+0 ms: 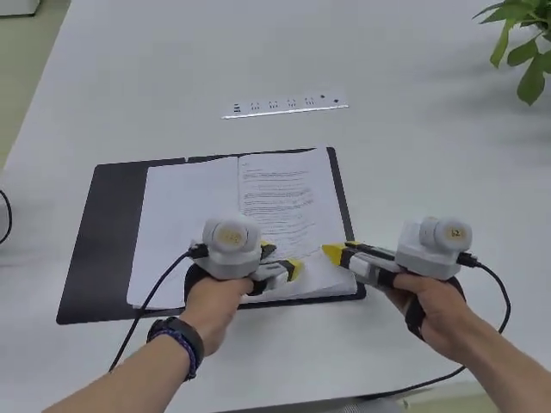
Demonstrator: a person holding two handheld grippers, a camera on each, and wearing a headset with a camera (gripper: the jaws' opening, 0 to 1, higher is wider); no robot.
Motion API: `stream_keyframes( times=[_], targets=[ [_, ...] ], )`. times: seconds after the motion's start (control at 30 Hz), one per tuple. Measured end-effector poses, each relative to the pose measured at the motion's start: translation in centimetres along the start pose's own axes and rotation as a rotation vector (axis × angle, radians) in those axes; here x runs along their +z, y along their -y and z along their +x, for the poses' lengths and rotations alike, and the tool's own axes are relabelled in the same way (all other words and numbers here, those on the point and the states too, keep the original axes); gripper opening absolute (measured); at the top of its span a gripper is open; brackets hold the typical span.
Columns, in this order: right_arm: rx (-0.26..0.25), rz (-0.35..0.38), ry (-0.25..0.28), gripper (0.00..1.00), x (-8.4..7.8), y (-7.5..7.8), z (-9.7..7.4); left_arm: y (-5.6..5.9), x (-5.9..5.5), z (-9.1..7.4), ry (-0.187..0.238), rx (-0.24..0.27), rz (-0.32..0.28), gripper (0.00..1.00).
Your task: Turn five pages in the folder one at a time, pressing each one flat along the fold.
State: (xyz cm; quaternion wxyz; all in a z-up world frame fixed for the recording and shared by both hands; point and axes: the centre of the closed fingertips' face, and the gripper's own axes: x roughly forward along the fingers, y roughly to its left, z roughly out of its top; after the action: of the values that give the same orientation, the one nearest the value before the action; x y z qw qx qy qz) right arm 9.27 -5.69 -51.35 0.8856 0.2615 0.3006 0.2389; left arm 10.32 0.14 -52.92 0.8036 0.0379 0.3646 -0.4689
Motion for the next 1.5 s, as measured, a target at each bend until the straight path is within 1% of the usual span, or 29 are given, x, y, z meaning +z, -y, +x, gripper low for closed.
stream_keyframes(
  times=[0.13,0.2,0.3,0.43,0.5,0.53,0.57,0.6,0.67,0.7,0.73,0.83,0.97,1.03,1.13,1.23,1.3,1.5],
  targets=[
    [-0.002,-0.006,-0.006,0.05,-0.4,-0.5,-0.1,0.2,-0.3,-1.2,-0.001,0.009,-0.001,0.46],
    [0.000,-0.003,-0.001,0.02,-0.3,-0.7,-0.2,0.4,-0.4,-1.9,0.006,0.014,0.004,0.47],
    [0.001,0.001,0.008,0.00,-0.1,-1.0,-0.2,0.3,-0.7,-2.8,0.004,0.027,0.021,0.50],
    [0.004,0.002,0.018,0.00,0.3,-1.4,-0.1,0.1,-0.8,-4.2,0.014,0.045,0.010,0.52],
    [0.006,0.003,0.025,0.00,0.6,-1.8,-0.1,-0.2,-0.7,-5.2,0.026,0.065,-0.001,0.54],
    [0.007,0.002,0.026,0.00,0.7,-1.9,-0.1,-0.4,-0.5,-5.8,0.042,0.070,-0.018,0.54],
    [0.010,-0.003,0.027,0.00,0.9,-2.1,-0.1,-0.5,-0.5,-6.1,0.041,0.068,-0.013,0.55],
    [0.012,-0.005,0.029,0.00,1.0,-2.2,-0.1,-0.7,-0.5,-6.6,0.035,0.080,0.001,0.55],
    [0.018,-0.003,0.041,0.00,1.4,-2.6,0.0,-1.0,-0.5,-7.3,0.035,0.089,0.008,0.57],
    [0.020,-0.002,0.047,0.00,1.7,-2.9,0.0,-1.3,-0.5,-7.8,0.036,0.097,0.004,0.57],
    [0.021,0.000,0.051,0.00,1.8,-3.0,0.1,-1.8,-0.7,-8.4,0.034,0.116,-0.008,0.58],
    [0.026,0.016,0.074,0.00,2.4,-3.5,0.1,-2.6,-0.7,-9.9,0.047,0.140,-0.014,0.59],
    [0.032,0.022,0.082,0.00,2.6,-4.2,0.5,-3.2,-1.0,-11.5,0.068,0.168,-0.030,0.60],
    [0.036,0.021,0.081,0.00,2.7,-4.7,0.8,-3.4,-1.3,-12.2,0.068,0.177,-0.033,0.60],
    [0.044,0.019,0.083,0.00,2.9,-5.4,1.2,-3.7,-1.5,-12.9,0.081,0.187,-0.043,0.61],
    [0.053,0.014,0.086,0.00,3.3,-6.3,1.8,-4.3,-1.6,-13.7,0.090,0.205,-0.053,0.62],
    [0.059,0.009,0.084,0.00,3.4,-6.8,2.0,-4.5,-1.7,-14.1,0.090,0.213,-0.056,0.62],
    [0.070,0.019,0.090,0.00,3.3,-8.0,3.1,-5.2,-1.8,-15.7,0.112,0.232,-0.072,0.63]
  ],
)
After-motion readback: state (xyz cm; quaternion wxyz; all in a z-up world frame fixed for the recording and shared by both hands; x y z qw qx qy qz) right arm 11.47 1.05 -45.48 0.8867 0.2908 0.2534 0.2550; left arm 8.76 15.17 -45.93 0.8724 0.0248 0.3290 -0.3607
